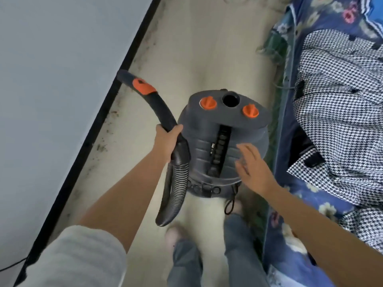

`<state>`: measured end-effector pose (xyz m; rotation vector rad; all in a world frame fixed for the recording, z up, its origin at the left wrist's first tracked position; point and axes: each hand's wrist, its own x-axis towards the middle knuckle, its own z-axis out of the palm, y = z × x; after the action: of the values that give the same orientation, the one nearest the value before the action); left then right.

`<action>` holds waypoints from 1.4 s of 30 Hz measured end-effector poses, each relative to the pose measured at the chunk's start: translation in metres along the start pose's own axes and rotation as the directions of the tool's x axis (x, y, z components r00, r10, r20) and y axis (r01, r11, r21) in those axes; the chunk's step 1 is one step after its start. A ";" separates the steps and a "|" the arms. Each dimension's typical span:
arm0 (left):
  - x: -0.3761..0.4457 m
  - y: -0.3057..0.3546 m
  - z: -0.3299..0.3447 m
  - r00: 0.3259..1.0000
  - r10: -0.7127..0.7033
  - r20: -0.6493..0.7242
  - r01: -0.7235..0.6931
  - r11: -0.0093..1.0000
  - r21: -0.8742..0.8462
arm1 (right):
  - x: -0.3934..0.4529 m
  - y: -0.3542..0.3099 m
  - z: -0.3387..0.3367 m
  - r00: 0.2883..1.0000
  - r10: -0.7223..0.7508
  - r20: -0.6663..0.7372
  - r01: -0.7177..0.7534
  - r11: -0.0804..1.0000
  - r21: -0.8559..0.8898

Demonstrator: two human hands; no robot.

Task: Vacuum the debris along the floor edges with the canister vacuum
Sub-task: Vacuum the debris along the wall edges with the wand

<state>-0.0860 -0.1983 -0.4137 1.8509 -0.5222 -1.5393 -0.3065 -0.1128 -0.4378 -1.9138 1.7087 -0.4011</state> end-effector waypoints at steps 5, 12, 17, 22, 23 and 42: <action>-0.007 -0.010 0.030 0.997 -0.066 0.049 0.057 0.985 0.163 | 0.088 0.039 -0.043 1.000 -0.028 -0.015 0.025 0.984 -0.176; -0.005 -0.020 0.071 1.000 0.003 -0.014 -0.001 0.986 0.168 | 0.153 0.073 -0.070 0.974 -0.135 0.182 0.183 0.943 -0.277; -0.005 -0.036 0.076 0.997 -0.062 -0.050 0.070 0.979 0.192 | 0.177 0.082 -0.074 0.859 -0.211 0.467 0.388 0.863 -0.324; -0.003 -0.036 0.075 0.996 -0.044 -0.083 0.065 0.960 0.271 | 0.196 0.086 -0.091 0.779 -0.223 0.586 0.465 0.832 -0.302; -0.004 -0.034 0.076 0.995 -0.031 -0.094 0.059 0.950 0.307 | 0.197 0.086 -0.092 0.775 -0.223 0.592 0.470 0.830 -0.302; 0.001 -0.026 0.107 0.967 -0.039 -0.250 0.200 0.726 0.658 | 0.200 0.088 -0.088 0.779 -0.290 0.556 0.578 0.675 -0.459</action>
<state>-0.1923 -0.2061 -0.4424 2.6254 -0.9751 -1.2754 -0.3973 -0.3301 -0.4423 -2.6466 1.1000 0.4828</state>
